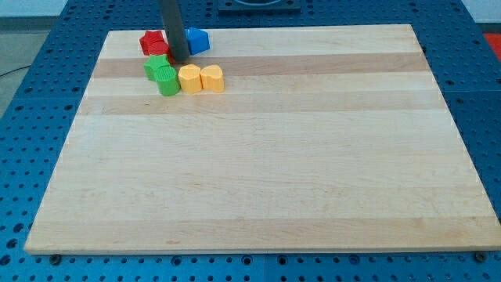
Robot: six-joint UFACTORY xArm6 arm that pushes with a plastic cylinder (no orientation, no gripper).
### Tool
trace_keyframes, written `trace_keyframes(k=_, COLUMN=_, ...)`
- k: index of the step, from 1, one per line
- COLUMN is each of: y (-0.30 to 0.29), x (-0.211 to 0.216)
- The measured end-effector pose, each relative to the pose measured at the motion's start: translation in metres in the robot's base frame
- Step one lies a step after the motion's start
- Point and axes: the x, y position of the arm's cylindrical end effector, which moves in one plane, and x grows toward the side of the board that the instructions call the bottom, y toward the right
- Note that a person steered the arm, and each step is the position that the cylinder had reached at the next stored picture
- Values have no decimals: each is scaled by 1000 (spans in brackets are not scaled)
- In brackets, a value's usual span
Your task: Move your arm towards the bottom of the green blocks
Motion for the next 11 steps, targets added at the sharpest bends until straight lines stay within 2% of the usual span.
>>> trace_keyframes(k=2, y=-15, x=0)
trace_keyframes(k=5, y=2, x=10)
trace_keyframes(k=7, y=74, x=12)
trace_keyframes(k=9, y=101, x=82)
trace_keyframes(k=10, y=133, x=99)
trace_keyframes(k=11, y=117, x=136)
